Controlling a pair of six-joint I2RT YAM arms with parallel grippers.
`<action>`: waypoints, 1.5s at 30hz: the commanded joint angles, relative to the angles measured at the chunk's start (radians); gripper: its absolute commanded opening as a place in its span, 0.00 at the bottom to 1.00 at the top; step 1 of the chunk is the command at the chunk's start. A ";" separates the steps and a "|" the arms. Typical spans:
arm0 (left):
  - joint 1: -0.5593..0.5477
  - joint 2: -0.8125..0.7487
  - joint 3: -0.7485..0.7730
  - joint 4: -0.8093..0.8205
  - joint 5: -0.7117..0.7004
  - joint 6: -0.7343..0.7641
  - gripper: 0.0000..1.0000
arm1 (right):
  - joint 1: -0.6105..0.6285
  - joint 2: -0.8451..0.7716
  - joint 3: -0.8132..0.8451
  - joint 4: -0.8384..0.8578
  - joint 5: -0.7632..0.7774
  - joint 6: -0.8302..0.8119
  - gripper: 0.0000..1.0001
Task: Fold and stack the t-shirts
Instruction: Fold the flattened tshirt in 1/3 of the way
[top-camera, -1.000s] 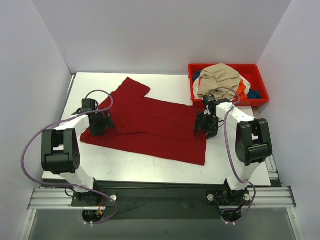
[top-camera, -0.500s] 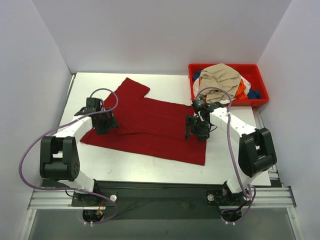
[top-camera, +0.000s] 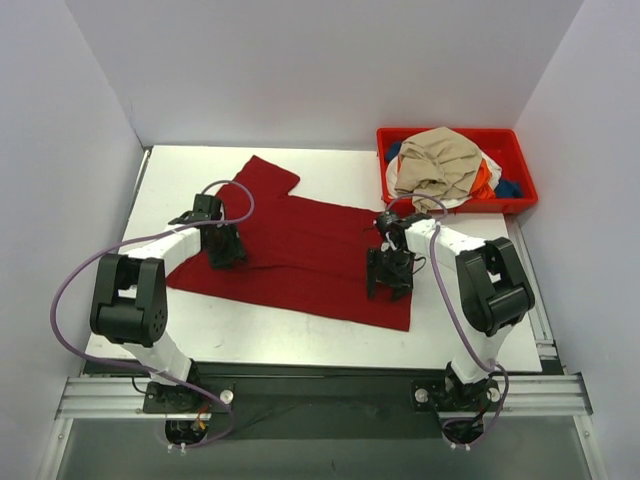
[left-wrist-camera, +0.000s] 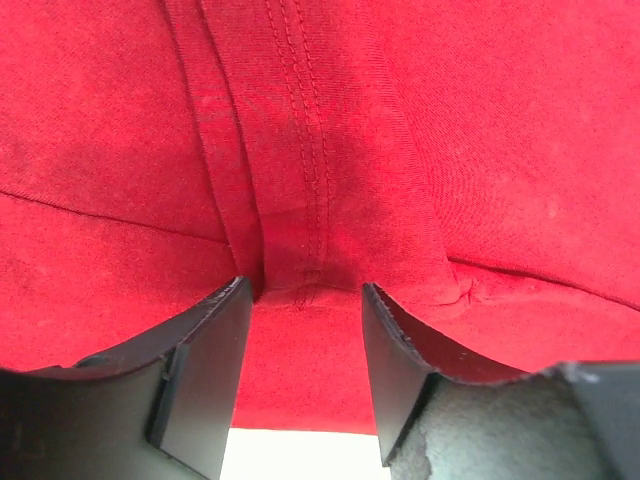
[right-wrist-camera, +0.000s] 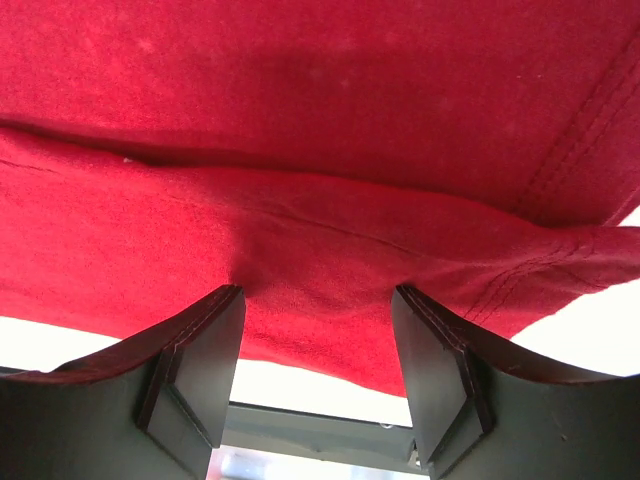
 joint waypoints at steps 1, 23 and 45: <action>-0.009 0.003 0.047 -0.019 -0.051 0.003 0.57 | 0.015 0.002 -0.004 -0.012 -0.017 0.018 0.60; -0.048 0.058 0.135 -0.054 -0.076 -0.003 0.12 | 0.016 0.042 -0.004 -0.009 -0.026 0.020 0.60; -0.154 0.245 0.398 -0.065 -0.036 0.017 0.00 | 0.016 0.082 0.008 -0.011 -0.044 0.017 0.60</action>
